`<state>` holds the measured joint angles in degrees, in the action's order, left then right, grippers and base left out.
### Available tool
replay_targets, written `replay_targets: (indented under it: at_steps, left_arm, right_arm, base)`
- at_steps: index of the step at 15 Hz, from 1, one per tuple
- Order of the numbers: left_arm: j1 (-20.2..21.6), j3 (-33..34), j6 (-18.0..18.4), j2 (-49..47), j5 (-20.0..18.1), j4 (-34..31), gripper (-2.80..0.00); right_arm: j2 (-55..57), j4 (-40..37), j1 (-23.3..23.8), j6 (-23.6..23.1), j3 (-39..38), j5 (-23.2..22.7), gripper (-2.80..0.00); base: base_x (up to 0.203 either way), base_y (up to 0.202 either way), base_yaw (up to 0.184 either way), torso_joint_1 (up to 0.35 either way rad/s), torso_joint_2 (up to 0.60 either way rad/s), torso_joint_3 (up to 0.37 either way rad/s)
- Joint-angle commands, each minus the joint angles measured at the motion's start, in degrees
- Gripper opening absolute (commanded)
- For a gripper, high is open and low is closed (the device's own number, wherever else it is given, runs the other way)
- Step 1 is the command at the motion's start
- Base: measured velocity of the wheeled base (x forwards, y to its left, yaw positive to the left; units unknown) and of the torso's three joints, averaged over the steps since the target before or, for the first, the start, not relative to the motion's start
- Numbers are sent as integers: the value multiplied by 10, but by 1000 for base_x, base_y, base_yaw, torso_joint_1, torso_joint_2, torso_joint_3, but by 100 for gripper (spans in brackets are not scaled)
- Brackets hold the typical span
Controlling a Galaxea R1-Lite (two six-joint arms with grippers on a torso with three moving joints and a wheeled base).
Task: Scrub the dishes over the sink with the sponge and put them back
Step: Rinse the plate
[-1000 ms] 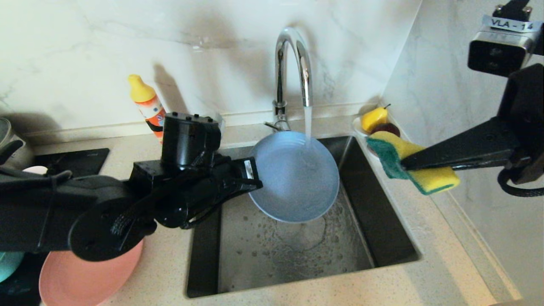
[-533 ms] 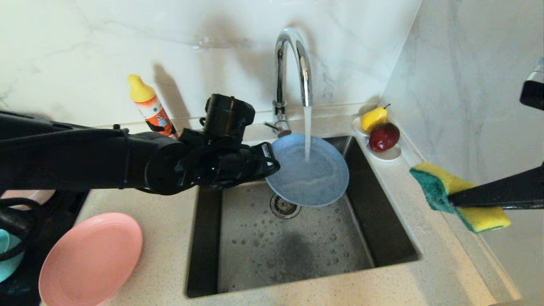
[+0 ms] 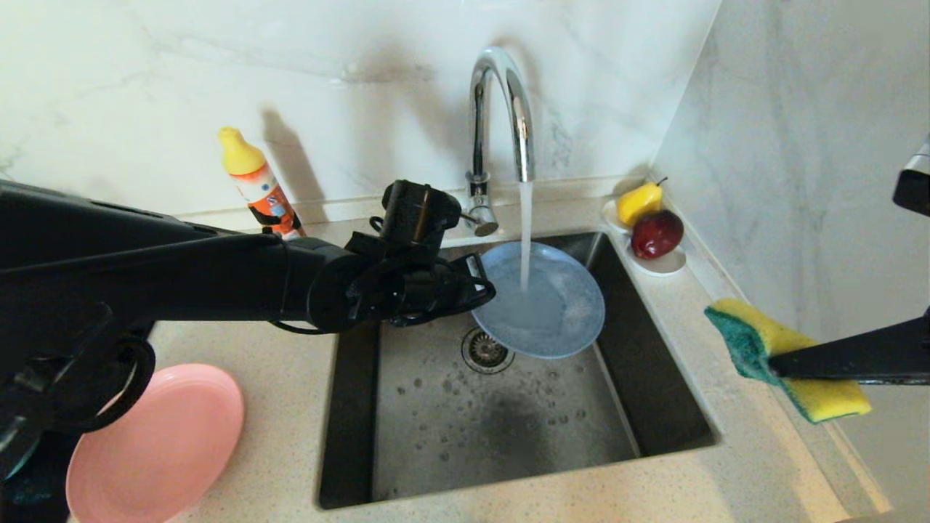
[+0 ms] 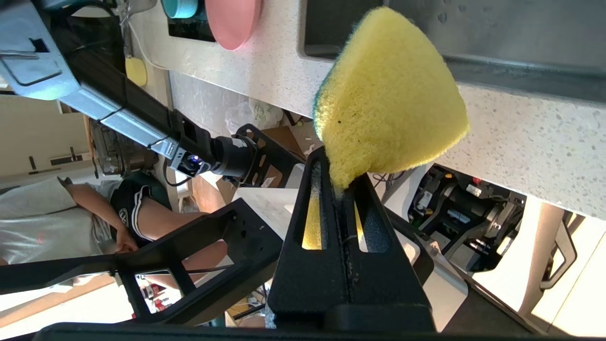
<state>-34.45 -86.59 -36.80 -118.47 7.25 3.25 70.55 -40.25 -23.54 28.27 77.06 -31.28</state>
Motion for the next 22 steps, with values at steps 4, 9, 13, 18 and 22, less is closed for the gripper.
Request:
replay_targets:
  at_steps: [4,9,13,18,22]
  left_arm:
    - [13,73,79,51,74,-6,-280]
    - [60,128,184,125,212,-2,-280]
    - [96,172,278,171,266,68,-280]
    - [105,250,407,181,270,226,-280]
    - [105,256,446,194,270,255,-280]
  right_arm:
    - [3,-2,2,1,-28,-2,-280]
    - [2,19,2,1,-68,-1,-280]
    - [8,43,2,6,-79,0,-280]
    - [14,43,2,6,-93,1,-280]
    - [12,44,2,6,-100,3,-280]
  base:
    - [0,0,0,0,0,0]
    - [0,0,0,0,0,0]
    - [0,0,0,0,0,0]
    - [0,0,0,0,0,0]
    - [0,0,0,0,0,0]
